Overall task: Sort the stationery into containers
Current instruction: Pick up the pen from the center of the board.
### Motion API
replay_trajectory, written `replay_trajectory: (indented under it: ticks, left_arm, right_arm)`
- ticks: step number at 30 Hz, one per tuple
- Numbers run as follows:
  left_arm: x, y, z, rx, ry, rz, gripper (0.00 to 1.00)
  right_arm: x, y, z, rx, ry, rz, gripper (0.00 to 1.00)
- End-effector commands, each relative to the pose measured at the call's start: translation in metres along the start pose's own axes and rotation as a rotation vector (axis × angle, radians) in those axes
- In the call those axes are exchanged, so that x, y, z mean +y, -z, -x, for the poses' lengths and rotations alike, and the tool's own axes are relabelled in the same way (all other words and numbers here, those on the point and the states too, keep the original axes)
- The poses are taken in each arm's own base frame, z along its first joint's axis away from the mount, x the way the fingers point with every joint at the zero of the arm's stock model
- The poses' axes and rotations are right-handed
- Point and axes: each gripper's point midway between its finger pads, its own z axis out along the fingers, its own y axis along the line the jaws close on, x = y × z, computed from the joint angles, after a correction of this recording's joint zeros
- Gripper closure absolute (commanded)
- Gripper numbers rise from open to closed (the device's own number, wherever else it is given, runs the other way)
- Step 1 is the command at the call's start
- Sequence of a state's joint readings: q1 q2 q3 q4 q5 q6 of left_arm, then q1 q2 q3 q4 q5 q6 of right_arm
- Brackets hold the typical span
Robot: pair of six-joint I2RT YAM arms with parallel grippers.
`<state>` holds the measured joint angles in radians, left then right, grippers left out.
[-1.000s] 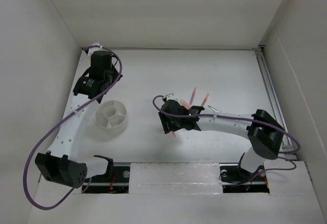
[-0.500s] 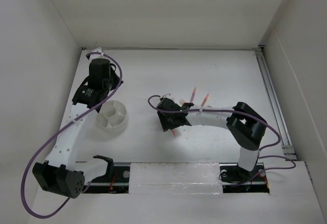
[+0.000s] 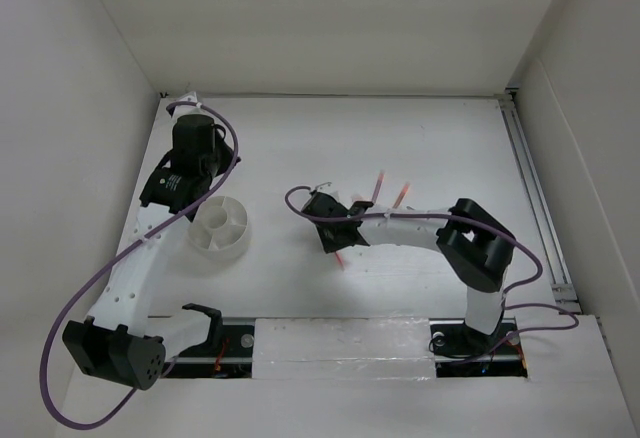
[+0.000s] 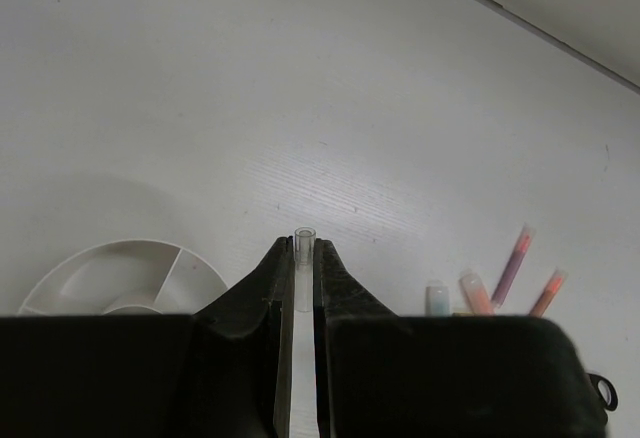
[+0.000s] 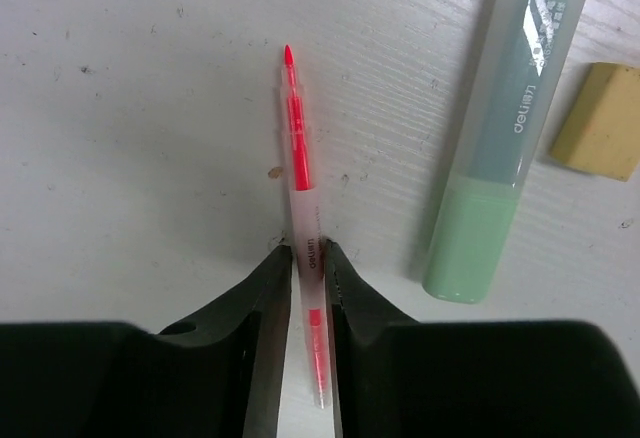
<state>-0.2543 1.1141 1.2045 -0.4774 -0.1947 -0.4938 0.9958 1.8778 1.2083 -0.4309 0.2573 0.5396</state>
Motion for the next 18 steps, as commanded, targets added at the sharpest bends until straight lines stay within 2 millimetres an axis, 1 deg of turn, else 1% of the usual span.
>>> replay_trajectory:
  ticks: [1,2,3,4,5,6,7,8,9,10,11,12,13,14,15,16,17,18]
  left_arm:
    - [-0.001,0.008,0.014,-0.046,0.002,0.000,1.00]
    - [-0.002,0.007,0.015,-0.046,0.002,0.000,1.00]
    - [-0.002,0.007,0.015,-0.046,0.002,0.000,1.00]
    - [-0.002,0.007,0.015,-0.046,0.002,0.000,1.00]
    - [-0.001,0.007,0.013,-0.039,0.000,0.005,1.00]
    - [-0.001,0.007,0.013,-0.038,0.000,0.005,1.00]
    - [-0.001,0.007,0.013,-0.038,0.000,0.005,1.00]
    - [-0.001,0.007,0.013,-0.038,0.000,0.005,1.00]
    - [-0.003,0.005,0.010,-0.025,0.007,-0.001,1.00]
    - [-0.006,0.006,0.013,-0.027,0.009,-0.014,1.00]
    - [-0.011,0.007,0.010,-0.009,0.008,-0.043,1.00]
    - [-0.018,0.008,0.010,-0.007,0.011,-0.077,1.00]
    - [-0.026,0.010,0.013,-0.006,0.014,-0.116,1.00]
    - [-0.033,0.012,0.014,-0.002,0.016,-0.153,1.00]
    - [-0.048,0.013,0.010,0.032,0.014,-0.229,1.00]
    - [-0.057,0.016,0.009,0.043,0.014,-0.280,1.00]
    - [-0.067,0.017,0.007,0.061,0.012,-0.330,1.00]
    - [-0.087,0.025,0.005,0.083,0.016,-0.448,1.00]
  right_arm:
    - [-0.002,-0.011,-0.034,0.089,0.037,-0.064,0.75]
    - [-0.007,-0.014,-0.041,0.111,0.047,-0.091,0.78]
    - [-0.002,-0.015,-0.041,0.110,0.047,-0.086,0.81]
    - [-0.005,-0.018,-0.047,0.129,0.054,-0.099,0.86]
    - [-0.005,-0.018,-0.047,0.129,0.054,-0.099,0.96]
    - [-0.001,-0.019,-0.046,0.127,0.049,-0.083,1.00]
    - [-0.001,-0.018,-0.052,0.135,0.051,-0.085,1.00]
    - [0.003,-0.019,-0.051,0.131,0.047,-0.070,1.00]
    - [0.002,-0.021,-0.053,0.129,0.046,-0.068,1.00]
    - [0.009,-0.012,-0.045,0.103,0.033,-0.029,1.00]
    - [0.019,-0.006,-0.036,0.073,0.017,0.026,1.00]
    - [0.022,0.001,-0.032,0.051,0.008,0.057,1.00]
    - [0.029,0.011,-0.025,0.022,-0.005,0.105,1.00]
    - [0.040,0.039,-0.003,-0.052,-0.018,0.190,1.00]
    - [0.053,0.055,0.010,-0.105,-0.033,0.277,1.00]
    - [0.055,0.068,0.014,-0.135,-0.041,0.320,1.00]
    - [0.060,0.100,0.032,-0.209,-0.057,0.387,1.00]
    - [0.064,0.115,0.043,-0.260,-0.068,0.432,1.00]
